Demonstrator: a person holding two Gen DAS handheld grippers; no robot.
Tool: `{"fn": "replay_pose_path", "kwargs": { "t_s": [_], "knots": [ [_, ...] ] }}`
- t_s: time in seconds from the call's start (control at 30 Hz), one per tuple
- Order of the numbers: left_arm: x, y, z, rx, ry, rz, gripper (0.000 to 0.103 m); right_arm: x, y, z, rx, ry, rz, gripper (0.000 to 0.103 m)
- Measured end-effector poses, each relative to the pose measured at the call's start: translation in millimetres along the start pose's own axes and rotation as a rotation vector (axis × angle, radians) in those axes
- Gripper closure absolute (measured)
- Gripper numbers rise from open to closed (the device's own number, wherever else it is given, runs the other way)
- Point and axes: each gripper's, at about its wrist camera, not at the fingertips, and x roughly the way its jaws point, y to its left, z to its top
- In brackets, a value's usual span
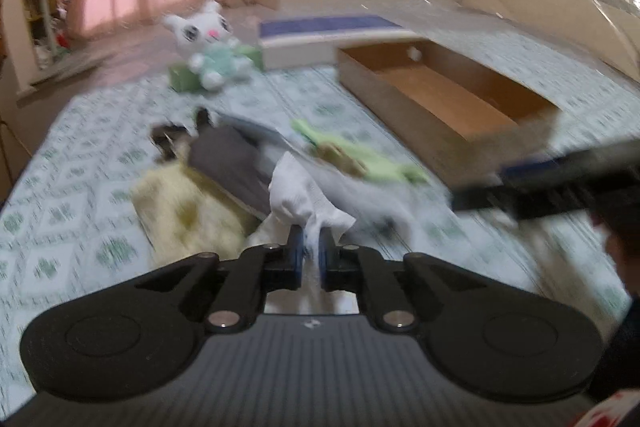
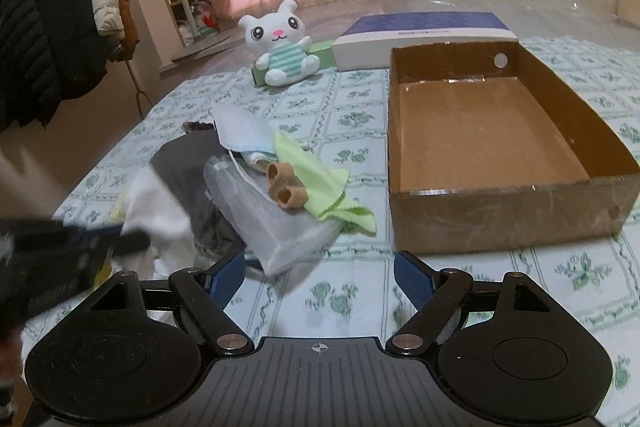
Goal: Organize soft objects
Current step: 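Reach the left gripper into the pile and grasp the white cloth, then lift the white cloth with the left gripper while the right gripper grasps the clear plastic bag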
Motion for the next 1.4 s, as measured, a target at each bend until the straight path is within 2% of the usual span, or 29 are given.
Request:
{"fn": "replay_pose_path", "kwargs": {
  "t_s": [0.1, 0.17, 0.3, 0.43, 0.5, 0.57, 0.6, 0.83, 0.97, 1.07, 1.1, 1.23, 1.33, 1.4],
  "knots": [
    [-1.4, -11.5, -21.1, -0.014, 0.064, -0.045, 0.095, -3.7, -0.4, -7.8, 0.01, 0.021, -0.003, 0.021],
    [3.5, -14.8, -31.0, -0.036, 0.111, -0.048, 0.095, -6.1, 0.2, -12.8, 0.014, 0.033, -0.005, 0.021],
    [7.3, -13.5, -34.4, -0.058, 0.14, -0.047, 0.091, -11.9, 0.1, -21.4, 0.018, 0.049, -0.01, 0.021],
    [-1.5, -6.5, -26.9, -0.098, 0.145, -0.045, 0.056, -17.8, -4.0, -25.9, 0.036, 0.054, -0.018, 0.021],
    [-12.6, -1.1, -26.3, -0.146, 0.133, -0.045, 0.047, -21.1, -6.8, -27.3, 0.047, 0.053, -0.018, 0.021],
    [-19.8, 7.3, -24.7, -0.203, 0.127, -0.031, 0.033, -21.7, -8.6, -27.0, 0.054, 0.052, -0.02, 0.021],
    [-22.0, 11.4, -23.8, -0.227, 0.122, -0.025, 0.032, -21.9, -9.2, -27.1, 0.055, 0.052, -0.02, 0.021],
    [3.5, 40.0, -18.4, -0.439, 0.165, -0.024, 0.031, -20.0, -8.5, -28.4, 0.055, 0.056, -0.018, 0.021],
    [27.2, 38.2, -19.8, -0.472, 0.205, 0.0, 0.032, -17.8, -9.6, -30.1, 0.06, 0.068, -0.024, 0.021],
    [34.5, 29.8, -22.0, -0.437, 0.201, 0.045, 0.034, -16.7, -11.2, -30.3, 0.055, 0.069, -0.03, 0.021],
    [35.7, 26.7, -21.8, -0.418, 0.193, 0.062, 0.037, -15.8, -11.8, -30.4, 0.057, 0.07, -0.031, 0.021],
    [40.9, 17.2, -22.0, -0.339, 0.164, 0.076, 0.076, -12.0, -10.6, -29.8, 0.053, 0.074, -0.025, 0.021],
    [41.4, 15.4, -19.1, -0.31, 0.152, 0.062, 0.084, -10.5, -8.4, -28.4, 0.04, 0.065, -0.015, 0.021],
    [39.6, 17.5, -16.1, -0.316, 0.147, 0.049, 0.086, -8.9, -7.1, -25.7, 0.027, 0.053, -0.012, 0.021]
  ]
}}
